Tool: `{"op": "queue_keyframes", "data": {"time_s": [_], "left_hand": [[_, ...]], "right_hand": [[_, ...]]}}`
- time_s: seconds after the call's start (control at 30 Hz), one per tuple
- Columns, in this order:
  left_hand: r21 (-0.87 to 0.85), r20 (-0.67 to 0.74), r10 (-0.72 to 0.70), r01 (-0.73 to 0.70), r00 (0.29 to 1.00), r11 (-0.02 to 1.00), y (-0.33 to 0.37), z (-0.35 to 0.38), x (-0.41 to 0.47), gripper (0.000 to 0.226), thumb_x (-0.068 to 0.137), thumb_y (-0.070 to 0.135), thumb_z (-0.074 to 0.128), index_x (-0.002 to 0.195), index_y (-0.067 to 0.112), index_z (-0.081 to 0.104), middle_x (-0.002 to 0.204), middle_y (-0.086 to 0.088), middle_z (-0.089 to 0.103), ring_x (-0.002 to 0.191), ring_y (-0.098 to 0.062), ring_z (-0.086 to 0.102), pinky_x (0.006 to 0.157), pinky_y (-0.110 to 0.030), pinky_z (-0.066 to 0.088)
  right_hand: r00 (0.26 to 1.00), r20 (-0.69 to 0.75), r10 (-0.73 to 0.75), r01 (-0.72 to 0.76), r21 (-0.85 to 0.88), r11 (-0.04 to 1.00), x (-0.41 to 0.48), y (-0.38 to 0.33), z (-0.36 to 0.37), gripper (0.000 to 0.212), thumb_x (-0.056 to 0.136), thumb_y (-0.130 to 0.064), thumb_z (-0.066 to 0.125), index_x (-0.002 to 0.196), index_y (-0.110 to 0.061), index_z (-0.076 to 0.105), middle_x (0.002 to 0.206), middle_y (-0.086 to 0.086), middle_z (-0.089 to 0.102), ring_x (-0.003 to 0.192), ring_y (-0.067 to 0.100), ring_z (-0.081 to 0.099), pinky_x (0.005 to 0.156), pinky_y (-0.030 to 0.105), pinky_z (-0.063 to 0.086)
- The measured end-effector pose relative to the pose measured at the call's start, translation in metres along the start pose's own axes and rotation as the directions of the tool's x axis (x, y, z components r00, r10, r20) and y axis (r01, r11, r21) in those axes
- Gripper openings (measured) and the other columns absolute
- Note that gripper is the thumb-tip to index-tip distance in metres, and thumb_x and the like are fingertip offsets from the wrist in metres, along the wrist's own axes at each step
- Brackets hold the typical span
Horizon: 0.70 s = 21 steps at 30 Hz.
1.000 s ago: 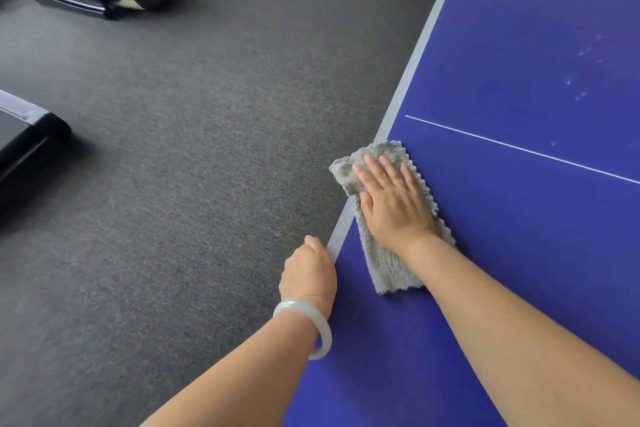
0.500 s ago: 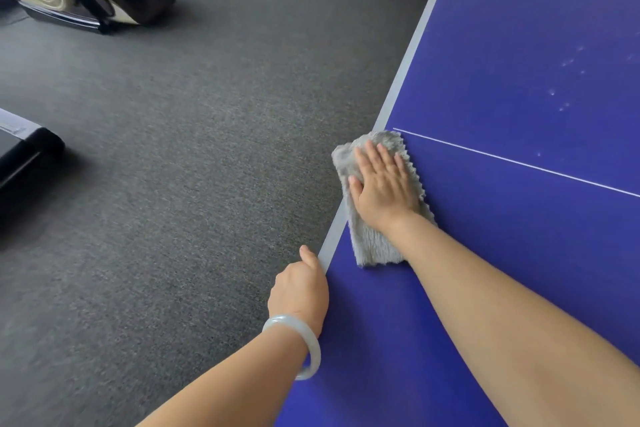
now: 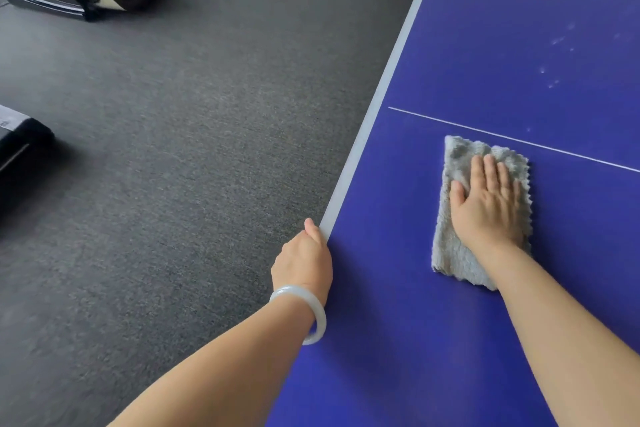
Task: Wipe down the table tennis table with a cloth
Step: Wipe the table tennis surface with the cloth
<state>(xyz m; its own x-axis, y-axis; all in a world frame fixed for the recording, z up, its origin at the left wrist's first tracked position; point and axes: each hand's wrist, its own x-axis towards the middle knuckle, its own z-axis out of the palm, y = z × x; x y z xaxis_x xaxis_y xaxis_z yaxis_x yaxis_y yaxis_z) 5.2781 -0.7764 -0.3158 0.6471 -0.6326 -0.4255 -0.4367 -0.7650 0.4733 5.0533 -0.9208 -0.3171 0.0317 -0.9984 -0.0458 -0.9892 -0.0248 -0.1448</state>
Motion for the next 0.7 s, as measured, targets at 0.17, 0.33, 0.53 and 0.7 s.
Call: {"op": "queue_keyframes", "data": {"time_s": [0.17,0.33,0.53,0.7], "left_hand": [[0.021,-0.002,0.073,-0.073,0.997,0.997,0.000,-0.001,-0.002,0.057,0.103,0.042,0.009,0.109,0.020,0.061,0.110,-0.008,0.066,0.100,-0.034,0.059,0.079,-0.038,0.033],[-0.006,0.004,0.076,-0.076,0.997,0.997,-0.001,-0.002,0.000,0.057,0.103,0.043,0.011,0.114,0.016,0.060,0.116,-0.011,0.064,0.108,-0.035,0.057,0.085,-0.040,0.035],[0.193,-0.094,0.585,-0.562,0.805,0.804,-0.014,0.008,-0.030,0.041,0.105,0.028,0.033,0.139,0.008,0.044,0.148,-0.016,0.040,0.140,-0.036,0.032,0.112,-0.041,0.025],[0.345,0.160,0.820,-0.809,0.550,0.475,-0.006,0.064,-0.116,0.061,0.103,0.035,0.019,0.154,0.001,0.016,0.163,-0.014,0.008,0.151,-0.030,0.001,0.122,-0.043,-0.004]], "right_hand": [[0.950,-0.044,0.308,-0.305,0.057,0.951,-0.095,0.033,-0.012,0.062,0.105,-0.036,0.024,0.158,-0.005,0.014,0.165,0.016,0.013,0.153,0.032,0.010,0.123,0.052,0.009],[0.944,0.039,-0.329,0.330,-0.052,0.942,-0.225,0.025,0.001,0.063,0.101,-0.042,0.029,0.153,-0.006,0.031,0.162,0.012,0.026,0.150,0.029,0.024,0.119,0.050,0.023],[0.997,0.007,-0.074,0.074,-0.075,0.994,-0.221,0.122,-0.025,0.068,0.099,-0.046,0.014,0.154,-0.009,0.027,0.163,0.006,0.022,0.152,0.021,0.017,0.123,0.046,0.017],[1.000,0.003,-0.028,0.029,-0.083,0.996,-0.218,0.121,-0.020,0.067,0.099,-0.044,0.012,0.156,-0.012,0.023,0.164,0.002,0.017,0.153,0.018,0.011,0.125,0.042,0.012]]}}
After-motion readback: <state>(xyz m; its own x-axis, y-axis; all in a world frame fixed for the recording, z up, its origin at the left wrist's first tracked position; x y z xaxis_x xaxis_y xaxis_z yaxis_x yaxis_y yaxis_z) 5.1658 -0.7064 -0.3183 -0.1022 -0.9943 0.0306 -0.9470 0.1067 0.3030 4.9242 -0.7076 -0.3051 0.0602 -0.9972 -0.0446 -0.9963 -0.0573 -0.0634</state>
